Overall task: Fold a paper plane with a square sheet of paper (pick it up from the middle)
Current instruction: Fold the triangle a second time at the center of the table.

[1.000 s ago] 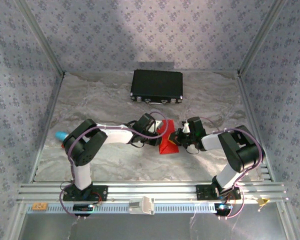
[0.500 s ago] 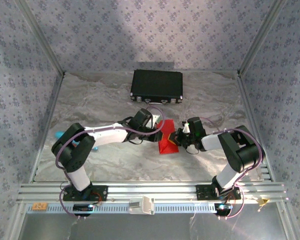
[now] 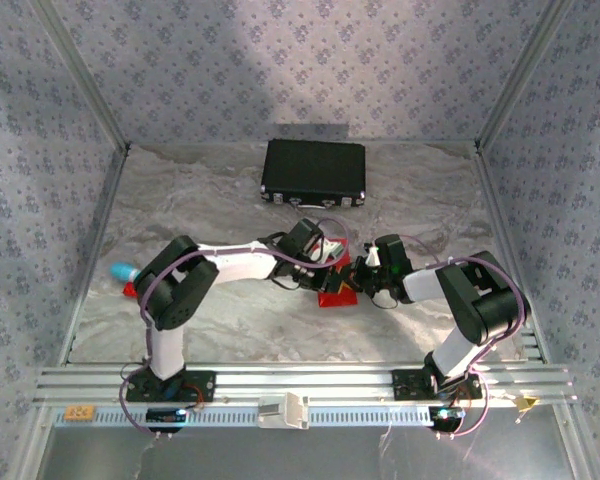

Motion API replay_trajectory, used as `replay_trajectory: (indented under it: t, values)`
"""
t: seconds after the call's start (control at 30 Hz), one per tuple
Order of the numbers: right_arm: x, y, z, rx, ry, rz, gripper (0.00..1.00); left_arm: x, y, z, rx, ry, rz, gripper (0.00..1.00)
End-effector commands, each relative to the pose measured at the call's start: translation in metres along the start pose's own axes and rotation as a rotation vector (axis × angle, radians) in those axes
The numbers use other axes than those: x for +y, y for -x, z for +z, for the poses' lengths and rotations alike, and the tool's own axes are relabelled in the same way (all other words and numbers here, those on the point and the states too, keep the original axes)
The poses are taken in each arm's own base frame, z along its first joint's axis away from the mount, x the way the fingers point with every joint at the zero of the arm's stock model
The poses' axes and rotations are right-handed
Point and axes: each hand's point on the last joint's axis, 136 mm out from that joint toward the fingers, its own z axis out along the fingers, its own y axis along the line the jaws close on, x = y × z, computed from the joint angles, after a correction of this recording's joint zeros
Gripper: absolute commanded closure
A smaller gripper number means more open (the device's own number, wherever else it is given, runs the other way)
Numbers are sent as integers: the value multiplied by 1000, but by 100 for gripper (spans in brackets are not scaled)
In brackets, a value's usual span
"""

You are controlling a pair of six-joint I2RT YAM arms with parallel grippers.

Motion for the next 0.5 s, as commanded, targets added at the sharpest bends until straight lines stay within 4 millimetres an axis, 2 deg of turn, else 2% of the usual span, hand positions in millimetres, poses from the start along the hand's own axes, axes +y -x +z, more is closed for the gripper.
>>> replay_trajectory:
  t: [0.0, 0.23, 0.47]
  values:
    - [-37, -8, -1, -8, -130, 73, 100, -7, -3, 4, 41, -16, -6, 89]
    - [-37, -9, -1, -9, -129, 72, 100, 3, -9, 11, 72, 29, -10, 90]
    - [-37, -9, -1, -7, -129, 72, 100, 8, -8, 14, 67, 64, -5, 94]
